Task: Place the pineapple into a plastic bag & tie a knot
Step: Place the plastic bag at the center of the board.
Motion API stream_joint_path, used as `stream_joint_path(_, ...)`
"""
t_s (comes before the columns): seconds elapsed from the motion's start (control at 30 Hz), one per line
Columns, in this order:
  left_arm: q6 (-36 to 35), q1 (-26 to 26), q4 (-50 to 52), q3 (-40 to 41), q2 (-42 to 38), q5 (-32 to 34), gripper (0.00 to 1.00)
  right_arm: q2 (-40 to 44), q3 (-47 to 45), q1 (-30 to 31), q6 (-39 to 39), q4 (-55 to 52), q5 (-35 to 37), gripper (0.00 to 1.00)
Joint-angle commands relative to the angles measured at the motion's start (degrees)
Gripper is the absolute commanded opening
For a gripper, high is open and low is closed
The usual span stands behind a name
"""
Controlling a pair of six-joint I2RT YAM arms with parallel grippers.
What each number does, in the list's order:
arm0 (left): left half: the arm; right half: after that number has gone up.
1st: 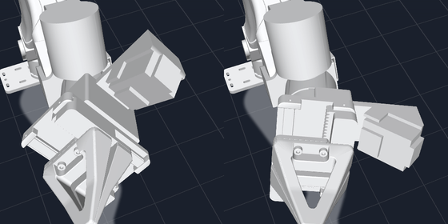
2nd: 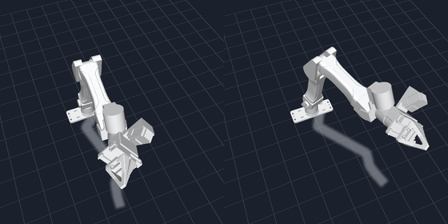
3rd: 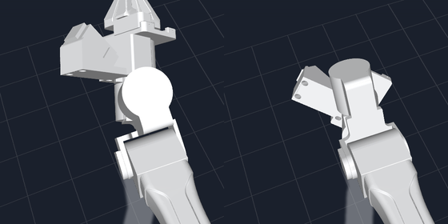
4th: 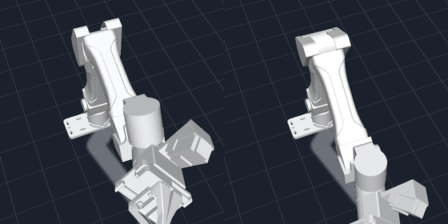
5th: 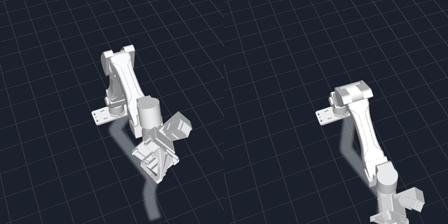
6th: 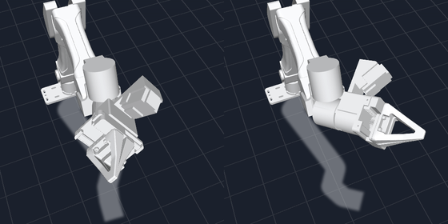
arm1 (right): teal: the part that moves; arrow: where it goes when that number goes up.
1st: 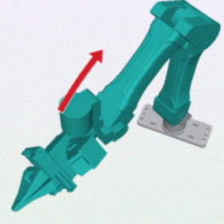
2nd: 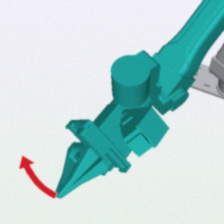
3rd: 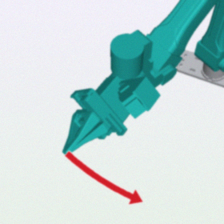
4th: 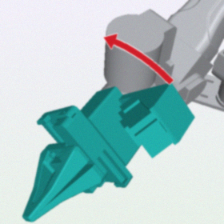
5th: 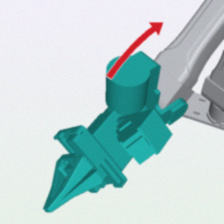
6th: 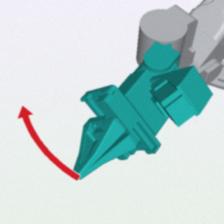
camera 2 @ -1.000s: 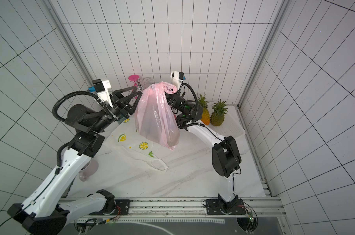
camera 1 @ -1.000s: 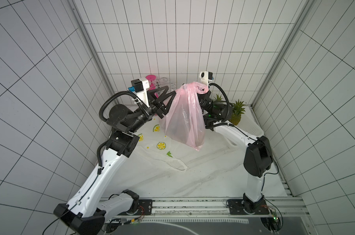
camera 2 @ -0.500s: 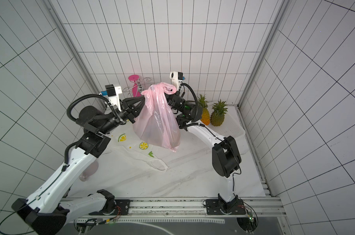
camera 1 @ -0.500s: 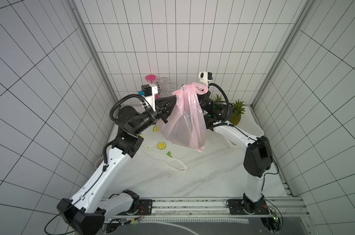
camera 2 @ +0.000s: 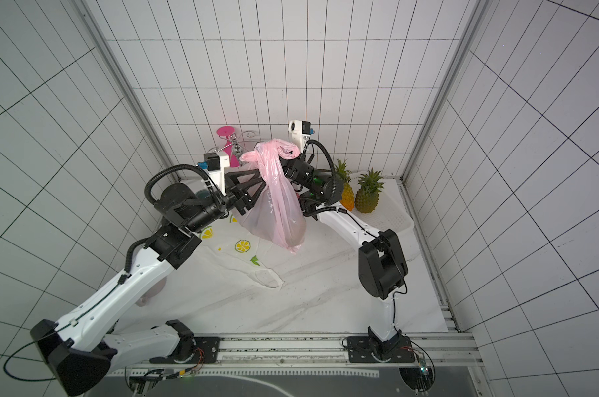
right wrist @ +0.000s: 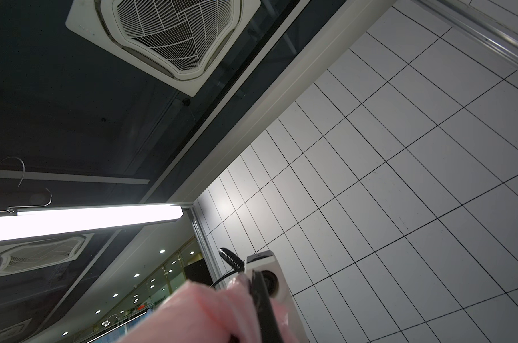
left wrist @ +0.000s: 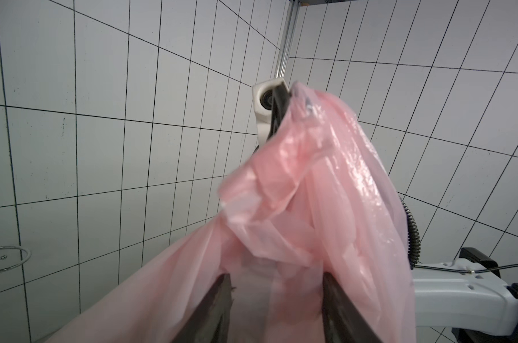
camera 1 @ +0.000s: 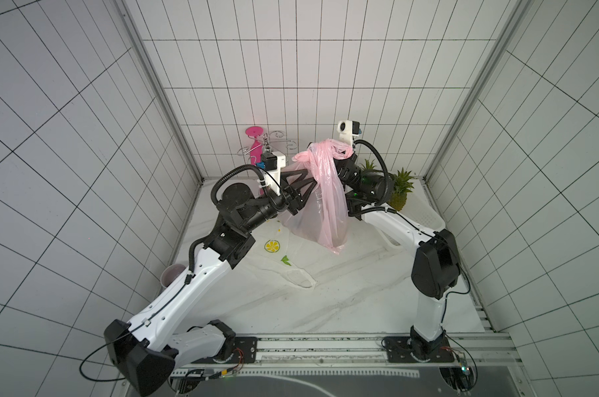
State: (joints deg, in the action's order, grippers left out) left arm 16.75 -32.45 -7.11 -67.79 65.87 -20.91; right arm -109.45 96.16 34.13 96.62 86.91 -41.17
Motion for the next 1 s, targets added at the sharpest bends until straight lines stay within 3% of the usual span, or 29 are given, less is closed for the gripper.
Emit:
stream_joint_path(0.0, -2.0, -0.3, 5.2, 2.9, -2.7, 0.7, 0.54, 2.7, 8.3, 0.2, 2.7, 17.6, 3.4, 0.00)
stream_joint_path(0.23, -1.8, -0.9, 7.1, 9.8, -9.1, 2.9, 0.56, 2.0, 9.3, -0.1, 2.8, 17.4, 3.8, 0.00)
stream_joint_path(0.47, -3.8, -0.7, 13.7, 10.6, -15.1, 4.8, 0.57, 1.3, 10.8, -0.3, 3.2, 17.0, 3.5, 0.00)
stream_joint_path(0.6, -5.1, 2.5, 19.5, 7.6, -18.7, 5.2, 0.48, 1.6, 10.3, -0.5, 3.3, 17.2, 3.1, 0.00)
stream_joint_path(0.8, -0.3, 14.6, 16.5, 0.1, -16.6, -5.5, 0.52, 2.2, 9.3, -0.4, 3.7, 17.6, 2.3, 0.00)
stream_joint_path(0.97, 3.3, 15.7, 11.4, -6.7, -10.2, -10.3, 0.53, 2.7, 9.0, -0.4, 3.5, 17.4, 2.1, 0.00)
